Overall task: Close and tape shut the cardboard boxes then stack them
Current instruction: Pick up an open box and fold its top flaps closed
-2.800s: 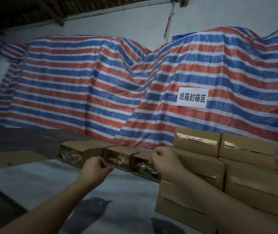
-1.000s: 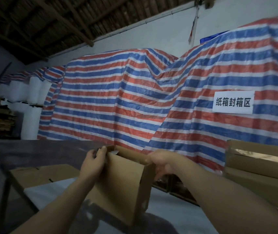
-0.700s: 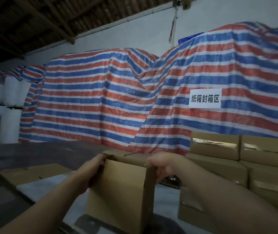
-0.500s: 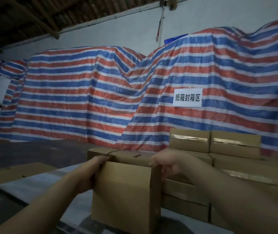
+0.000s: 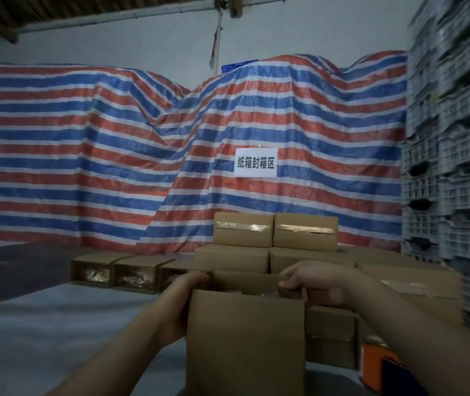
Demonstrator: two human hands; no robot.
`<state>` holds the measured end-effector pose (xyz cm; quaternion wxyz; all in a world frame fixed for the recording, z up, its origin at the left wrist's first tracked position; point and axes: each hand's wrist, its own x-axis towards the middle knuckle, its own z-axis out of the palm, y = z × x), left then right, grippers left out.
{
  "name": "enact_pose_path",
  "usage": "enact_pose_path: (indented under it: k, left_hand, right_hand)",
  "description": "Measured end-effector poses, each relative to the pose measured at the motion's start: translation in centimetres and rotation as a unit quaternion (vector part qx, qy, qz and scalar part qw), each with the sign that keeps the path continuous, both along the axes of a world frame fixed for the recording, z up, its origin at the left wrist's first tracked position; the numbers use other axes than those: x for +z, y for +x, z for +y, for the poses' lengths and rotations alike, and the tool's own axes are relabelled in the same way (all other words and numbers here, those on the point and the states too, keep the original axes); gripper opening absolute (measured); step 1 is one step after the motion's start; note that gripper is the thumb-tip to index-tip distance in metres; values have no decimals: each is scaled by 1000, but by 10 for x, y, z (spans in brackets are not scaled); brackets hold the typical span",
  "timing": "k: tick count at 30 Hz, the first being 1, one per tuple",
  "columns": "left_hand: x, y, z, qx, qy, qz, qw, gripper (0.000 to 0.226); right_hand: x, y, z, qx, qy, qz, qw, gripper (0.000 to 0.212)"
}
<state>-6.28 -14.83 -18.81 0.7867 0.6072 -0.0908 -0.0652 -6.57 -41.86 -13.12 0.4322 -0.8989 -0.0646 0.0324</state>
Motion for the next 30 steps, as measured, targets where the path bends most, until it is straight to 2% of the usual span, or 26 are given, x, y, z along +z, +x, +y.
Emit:
enact_pose_path:
  k: [4,9,12,15,19,23,25,26,28,30]
  left_hand:
    - [-3,2,-43,-3,-14,9,1000,26]
    - [-6,2,-66,-8,-39,0,999,28]
    - [-7,2,-70,-26,-45,5,999,35]
    - [-13,3,-69,-36,-72,7,997,48]
    - [-23,1,-73,-50,-73,-10,996,41]
    - [-25,1,-79,-41,-69,-6,997,45]
    - [-25,2,-79,-40,-72,-11,997,47]
    - [-26,2,-79,-39,-73,-16,996,47]
    - [-26,0,-80,-39,-67,-30,996,45]
    - [-26,-1,-81,-37,-67,-34,996,44]
  right_hand:
    - [-10,-3,-36,-53,51,-7,997,23]
    - [-24,-18,-58,-103,182,37,977,29]
    - [-35,-29,-62,-128,277,2,952,32]
    - [-52,-33,-58,-124,398,-64,907,45]
    - [-71,-32,-44,-127,426,-75,893,57]
    - [-72,-37,-38,-99,407,-71,905,51]
    - [-65,-40,-41,-109,358,-120,920,48]
    - [-59,-43,-43,-122,312,-159,929,45]
    - [-45,-48,-47,-117,205,-214,948,24]
    - [-29,-49,-51,-80,66,-209,972,9]
